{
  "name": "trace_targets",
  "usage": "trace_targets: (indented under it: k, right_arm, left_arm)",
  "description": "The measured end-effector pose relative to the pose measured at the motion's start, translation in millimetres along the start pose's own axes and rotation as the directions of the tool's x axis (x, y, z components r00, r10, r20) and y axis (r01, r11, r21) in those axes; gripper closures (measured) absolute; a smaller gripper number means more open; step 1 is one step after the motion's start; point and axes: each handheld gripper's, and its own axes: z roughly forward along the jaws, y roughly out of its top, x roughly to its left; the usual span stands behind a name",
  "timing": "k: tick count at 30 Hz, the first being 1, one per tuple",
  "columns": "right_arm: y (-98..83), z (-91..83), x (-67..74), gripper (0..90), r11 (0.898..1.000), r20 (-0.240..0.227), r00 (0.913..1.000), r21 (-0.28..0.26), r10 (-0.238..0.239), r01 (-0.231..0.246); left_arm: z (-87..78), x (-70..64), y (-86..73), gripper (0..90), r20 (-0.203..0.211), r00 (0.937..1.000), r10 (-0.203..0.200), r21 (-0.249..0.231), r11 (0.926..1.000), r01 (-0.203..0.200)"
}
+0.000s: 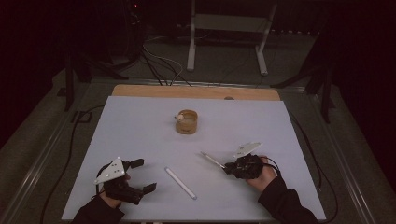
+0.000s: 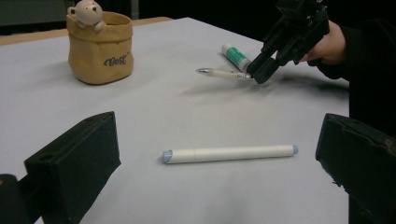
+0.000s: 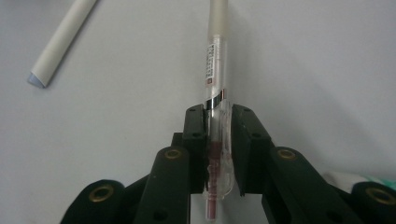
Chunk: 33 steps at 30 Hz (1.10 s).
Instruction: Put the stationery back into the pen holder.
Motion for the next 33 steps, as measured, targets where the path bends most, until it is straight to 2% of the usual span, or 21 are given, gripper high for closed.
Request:
trace_targets:
  k: [7,15,23,27,29,33]
  right_arm:
    - [-0.8,-3.4,6.1,77.3,0.998,0.018,0.9983,-0.041,0.056,-0.055]
    - [-0.7,-7.6,9.0,77.2,0.994,0.028,0.9958,-0.065,0.087,-0.085]
    - [3.9,-13.4,16.7,77.2,0.990,0.051,0.9955,-0.123,0.079,-0.073]
    - [7.4,-14.3,20.3,77.2,0.987,0.076,0.9935,-0.143,0.084,-0.072]
    - [8.8,-15.4,21.3,77.2,0.985,0.082,0.9923,-0.156,0.093,-0.079]
    - [11.3,-17.3,22.4,77.2,0.981,0.107,0.9889,-0.174,0.103,-0.084]
  left_arm:
    - [5.3,4.3,3.0,0.3,-0.010,0.9996,-0.026,0.004,0.9996,0.026]
    - [8.8,5.5,12.9,0.3,-0.014,0.9978,-0.065,0.003,0.9979,0.065]
    - [15.0,8.3,26.8,0.3,-0.005,0.9940,-0.109,-0.012,0.9940,0.109]
    - [20.5,7.6,33.5,0.3,-0.022,0.9933,-0.114,-0.007,0.9935,0.114]
    - [23.1,7.2,36.8,0.3,-0.016,0.9924,-0.122,-0.005,0.9925,0.122]
    - [28.4,7.2,42.2,0.3,-0.020,0.9862,-0.165,-0.013,0.9863,0.164]
